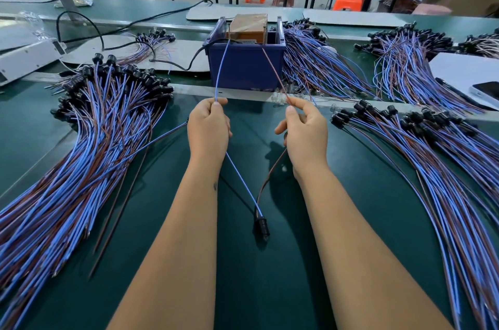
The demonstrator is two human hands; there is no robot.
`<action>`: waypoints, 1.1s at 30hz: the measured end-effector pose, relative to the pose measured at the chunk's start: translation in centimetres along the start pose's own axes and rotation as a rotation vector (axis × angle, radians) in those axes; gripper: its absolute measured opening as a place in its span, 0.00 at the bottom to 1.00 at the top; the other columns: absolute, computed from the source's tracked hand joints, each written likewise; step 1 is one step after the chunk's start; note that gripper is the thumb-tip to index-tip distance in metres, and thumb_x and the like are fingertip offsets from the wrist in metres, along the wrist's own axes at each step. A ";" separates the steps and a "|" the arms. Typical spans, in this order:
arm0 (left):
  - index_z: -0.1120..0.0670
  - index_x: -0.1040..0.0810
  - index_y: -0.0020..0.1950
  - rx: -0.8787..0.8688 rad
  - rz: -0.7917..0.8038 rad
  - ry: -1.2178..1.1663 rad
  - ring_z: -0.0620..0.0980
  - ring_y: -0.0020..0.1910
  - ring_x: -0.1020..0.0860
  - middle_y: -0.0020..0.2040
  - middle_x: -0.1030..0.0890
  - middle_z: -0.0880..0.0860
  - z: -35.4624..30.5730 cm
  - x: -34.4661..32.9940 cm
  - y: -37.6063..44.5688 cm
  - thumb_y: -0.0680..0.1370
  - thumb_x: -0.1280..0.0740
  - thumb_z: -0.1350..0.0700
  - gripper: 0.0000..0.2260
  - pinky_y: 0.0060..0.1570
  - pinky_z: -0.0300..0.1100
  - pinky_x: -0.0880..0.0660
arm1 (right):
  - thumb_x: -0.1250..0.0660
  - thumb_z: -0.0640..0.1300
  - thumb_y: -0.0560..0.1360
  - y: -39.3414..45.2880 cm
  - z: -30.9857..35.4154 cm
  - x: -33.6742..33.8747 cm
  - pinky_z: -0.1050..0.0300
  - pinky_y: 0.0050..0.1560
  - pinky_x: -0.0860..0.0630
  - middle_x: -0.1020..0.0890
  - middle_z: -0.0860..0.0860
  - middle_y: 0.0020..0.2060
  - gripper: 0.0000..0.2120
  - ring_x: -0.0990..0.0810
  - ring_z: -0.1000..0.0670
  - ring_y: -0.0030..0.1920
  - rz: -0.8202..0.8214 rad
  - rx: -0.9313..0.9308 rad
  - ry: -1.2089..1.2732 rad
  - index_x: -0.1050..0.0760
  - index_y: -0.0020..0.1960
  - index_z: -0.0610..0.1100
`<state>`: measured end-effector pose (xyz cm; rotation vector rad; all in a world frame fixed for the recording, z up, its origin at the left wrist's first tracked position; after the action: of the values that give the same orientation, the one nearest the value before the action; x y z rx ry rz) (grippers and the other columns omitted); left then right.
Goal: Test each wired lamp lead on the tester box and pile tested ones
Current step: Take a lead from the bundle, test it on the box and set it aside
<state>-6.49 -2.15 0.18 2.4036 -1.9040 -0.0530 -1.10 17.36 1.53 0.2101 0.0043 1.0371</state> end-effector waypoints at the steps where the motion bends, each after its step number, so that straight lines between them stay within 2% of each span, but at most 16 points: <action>1: 0.51 0.24 0.49 -0.003 -0.008 0.013 0.43 0.23 0.31 0.23 0.30 0.44 0.1 0.0 0.0 0.83 0.46 0.58 0.12 0.27 0.36 0.31 | 0.42 0.42 0.82 0.0 -0.1 0.0 0.53 0.38 0.29 0.22 0.52 0.27 0.10 0.30 0.58 0.26 -0.001 -0.003 0.003 0.25 0.57 0.52; 11: 0.51 0.24 0.55 -0.036 -0.035 0.150 0.39 0.21 0.29 0.28 0.26 0.48 0.2 -0.3 -0.1 0.84 0.46 0.55 0.11 0.24 0.28 0.33 | 0.42 0.43 0.82 0.4 -0.4 -0.1 0.54 0.38 0.28 0.22 0.53 0.27 0.10 0.29 0.55 0.29 -0.036 -0.011 0.005 0.25 0.58 0.54; 19: 0.52 0.23 0.57 -0.034 -0.056 0.130 0.45 0.27 0.27 0.29 0.25 0.48 -0.1 -0.2 -0.1 0.83 0.46 0.56 0.12 0.25 0.29 0.32 | 0.42 0.44 0.82 0.5 -0.4 -0.2 0.55 0.35 0.29 0.22 0.52 0.28 0.10 0.30 0.55 0.27 -0.054 -0.017 -0.023 0.25 0.59 0.54; 26: 0.52 0.23 0.54 -0.075 -0.091 0.094 0.41 0.21 0.29 0.25 0.27 0.45 -0.6 -0.1 -0.3 0.83 0.46 0.57 0.12 0.24 0.31 0.32 | 0.42 0.45 0.82 0.5 -0.2 -0.2 0.54 0.35 0.29 0.21 0.52 0.29 0.10 0.29 0.55 0.29 -0.062 -0.009 0.013 0.25 0.59 0.54; 33: 0.51 0.24 0.57 -0.090 -0.080 0.121 0.40 0.24 0.26 0.28 0.24 0.47 -0.6 -0.8 -0.2 0.84 0.47 0.56 0.12 0.28 0.32 0.29 | 0.43 0.47 0.82 0.8 -0.5 -0.9 0.57 0.31 0.30 0.21 0.52 0.30 0.10 0.32 0.60 0.23 -0.042 -0.009 -0.073 0.30 0.53 0.63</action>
<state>-6.41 -1.29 0.75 2.3656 -1.7162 0.0029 -2.25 17.07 1.13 0.2388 -0.0612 0.9874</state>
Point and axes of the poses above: each hand's wrist, its own y-axis towards the middle knuckle, its own x-axis out of the back of the hand, z = x × y, the point moved 8 cm from there along y, towards the middle knuckle
